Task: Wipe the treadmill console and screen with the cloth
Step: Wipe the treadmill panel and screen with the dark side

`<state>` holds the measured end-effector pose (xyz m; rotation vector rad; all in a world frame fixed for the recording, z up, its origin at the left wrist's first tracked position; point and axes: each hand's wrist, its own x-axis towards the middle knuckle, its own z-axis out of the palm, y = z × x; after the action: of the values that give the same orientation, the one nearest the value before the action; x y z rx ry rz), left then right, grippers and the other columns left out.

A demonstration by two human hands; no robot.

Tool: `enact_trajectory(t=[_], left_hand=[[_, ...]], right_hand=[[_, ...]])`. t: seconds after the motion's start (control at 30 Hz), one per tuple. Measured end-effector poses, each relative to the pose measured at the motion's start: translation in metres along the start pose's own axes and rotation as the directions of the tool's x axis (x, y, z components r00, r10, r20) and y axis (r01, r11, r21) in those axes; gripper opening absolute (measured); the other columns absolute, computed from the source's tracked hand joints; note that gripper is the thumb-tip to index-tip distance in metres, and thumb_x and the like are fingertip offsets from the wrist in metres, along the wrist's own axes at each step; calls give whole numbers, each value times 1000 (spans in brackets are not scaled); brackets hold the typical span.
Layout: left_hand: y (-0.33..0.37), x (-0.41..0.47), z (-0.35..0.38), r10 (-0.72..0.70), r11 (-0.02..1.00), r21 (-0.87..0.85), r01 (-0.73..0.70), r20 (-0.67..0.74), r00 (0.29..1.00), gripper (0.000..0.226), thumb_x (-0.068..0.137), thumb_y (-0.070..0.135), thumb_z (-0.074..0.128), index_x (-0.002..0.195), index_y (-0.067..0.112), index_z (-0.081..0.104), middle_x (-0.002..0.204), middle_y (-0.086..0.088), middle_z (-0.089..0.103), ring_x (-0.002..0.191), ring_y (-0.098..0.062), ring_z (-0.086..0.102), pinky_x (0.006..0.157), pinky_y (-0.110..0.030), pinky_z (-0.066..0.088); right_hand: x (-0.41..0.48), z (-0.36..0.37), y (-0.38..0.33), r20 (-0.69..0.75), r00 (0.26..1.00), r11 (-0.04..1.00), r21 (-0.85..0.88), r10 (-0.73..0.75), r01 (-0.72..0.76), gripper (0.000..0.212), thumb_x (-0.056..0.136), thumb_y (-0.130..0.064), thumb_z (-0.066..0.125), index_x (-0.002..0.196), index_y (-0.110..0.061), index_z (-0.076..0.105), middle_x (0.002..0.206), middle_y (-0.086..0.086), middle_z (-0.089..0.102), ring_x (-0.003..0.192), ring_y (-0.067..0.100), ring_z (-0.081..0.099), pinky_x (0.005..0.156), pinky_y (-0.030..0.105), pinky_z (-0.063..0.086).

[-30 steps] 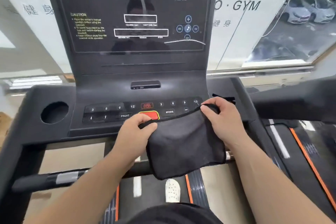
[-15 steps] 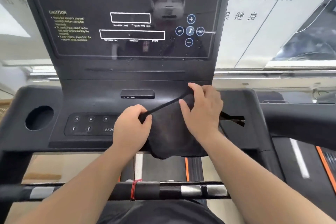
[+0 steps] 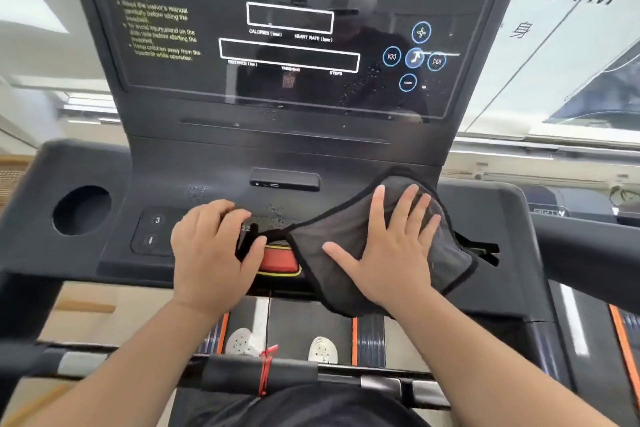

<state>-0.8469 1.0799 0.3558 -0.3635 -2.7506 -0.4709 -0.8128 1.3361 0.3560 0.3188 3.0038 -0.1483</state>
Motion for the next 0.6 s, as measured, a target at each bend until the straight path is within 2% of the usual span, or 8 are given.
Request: enact_trajectory(t=[0.17, 0.23, 0.37, 0.47, 0.6], left_hand=[[-12, -7, 0, -81, 996, 46, 78, 70, 994, 44, 87, 46, 54, 109, 10, 67, 122, -12, 61, 114, -38, 55, 95, -50, 38], [-11, -8, 0, -95, 995, 49, 91, 83, 992, 46, 87, 48, 51, 111, 11, 66, 124, -12, 60, 117, -38, 54, 97, -50, 37], [-10, -7, 0, -98, 994, 52, 94, 83, 992, 50, 88, 49, 49, 112, 9, 66, 125, -13, 60, 117, -40, 55, 97, -51, 38], [-12, -8, 2, -84, 996, 49, 80, 67, 994, 51, 88, 49, 47, 110, 8, 66, 124, -15, 61, 116, -41, 56, 96, -52, 38], [-13, -9, 3, -78, 996, 45, 76, 46, 996, 51, 88, 48, 47, 109, 7, 67, 124, -16, 61, 115, -42, 56, 96, -51, 37]], right_hand=[[20, -7, -17, 12, 988, 986, -63, -157, 157, 120, 78, -98, 12, 164, -16, -8, 165, 32, -18, 151, 53, -20, 122, 70, -3], [16, -6, -18, 31, 964, 961, -67, -265, 267, 111, 84, -91, 15, 165, -17, -1, 168, 27, -12, 154, 49, -17, 123, 68, 0], [-12, 4, 10, 47, 891, 889, -52, -452, 454, 88, 97, -76, 19, 164, -20, 11, 173, 14, 4, 159, 37, -1, 124, 62, 17], [-31, 7, 46, 58, 898, 893, -88, -437, 441, 88, 98, -77, 18, 164, -20, 10, 173, 13, 3, 160, 34, -2, 125, 60, 19], [-22, -2, 61, 70, 958, 957, -70, -277, 282, 109, 87, -90, 10, 165, -14, 4, 171, 20, -4, 158, 37, -10, 126, 63, 9]])
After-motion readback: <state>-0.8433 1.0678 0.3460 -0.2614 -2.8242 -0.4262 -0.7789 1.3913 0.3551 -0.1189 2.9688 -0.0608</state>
